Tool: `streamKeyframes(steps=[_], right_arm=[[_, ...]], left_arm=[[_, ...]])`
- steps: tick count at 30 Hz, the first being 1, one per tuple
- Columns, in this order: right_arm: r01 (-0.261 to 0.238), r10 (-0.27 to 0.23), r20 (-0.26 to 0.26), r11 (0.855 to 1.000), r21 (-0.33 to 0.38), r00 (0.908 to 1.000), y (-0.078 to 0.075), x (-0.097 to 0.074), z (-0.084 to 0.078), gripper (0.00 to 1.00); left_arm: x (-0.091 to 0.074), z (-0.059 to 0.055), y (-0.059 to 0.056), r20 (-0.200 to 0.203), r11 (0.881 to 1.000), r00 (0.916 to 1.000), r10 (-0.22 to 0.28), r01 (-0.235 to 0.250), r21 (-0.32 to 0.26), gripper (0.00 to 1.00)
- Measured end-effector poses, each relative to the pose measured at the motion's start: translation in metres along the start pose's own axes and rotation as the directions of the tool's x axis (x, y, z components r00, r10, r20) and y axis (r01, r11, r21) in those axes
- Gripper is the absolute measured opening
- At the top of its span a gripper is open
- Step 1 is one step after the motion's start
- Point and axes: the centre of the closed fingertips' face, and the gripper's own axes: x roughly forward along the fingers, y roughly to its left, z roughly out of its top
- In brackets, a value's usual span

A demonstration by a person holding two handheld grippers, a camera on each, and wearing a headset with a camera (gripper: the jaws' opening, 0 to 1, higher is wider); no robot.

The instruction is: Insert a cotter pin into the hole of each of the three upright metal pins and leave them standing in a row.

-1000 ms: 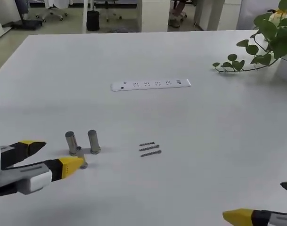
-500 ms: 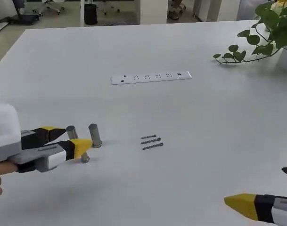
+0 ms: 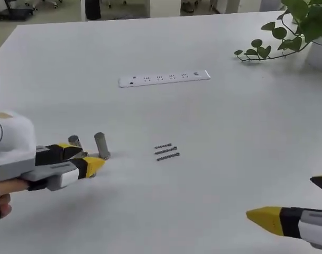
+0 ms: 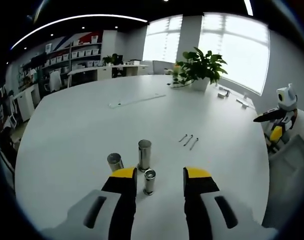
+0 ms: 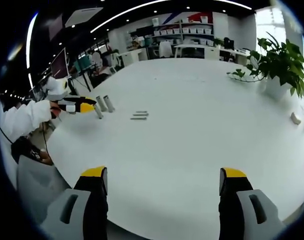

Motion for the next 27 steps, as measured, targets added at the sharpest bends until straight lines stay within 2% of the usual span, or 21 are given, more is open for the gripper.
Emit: streamKeyframes(steps=[6, 11, 18, 27], right_arm=[[0.011, -0.012, 0.026, 1.000, 0.029, 0.9996, -0.005, -0.002, 0.001, 0.90], [0.010, -0.013, 0.040, 0.998, 0.054, 0.9991, -0.007, -0.004, 0.002, 0.90], [0.014, -0.017, 0.045, 0.998, 0.063, 0.9988, -0.008, -0.005, 0.003, 0.90], [0.009, -0.012, 0.042, 0.998, 0.067, 0.9990, -0.007, -0.004, 0.001, 0.89]], left_arm=[[0.003, -0.003, 0.003, -0.007, 1.000, 0.9999, 0.014, -0.013, 0.020, 0.30], [0.005, -0.001, 0.005, 0.001, 1.000, 0.9998, 0.021, -0.021, 0.014, 0.25], [0.008, -0.002, 0.010, 0.008, 0.999, 0.9992, 0.040, -0.040, -0.004, 0.14], [0.010, -0.004, 0.014, 0.016, 0.998, 0.9981, 0.059, -0.059, -0.007, 0.08]])
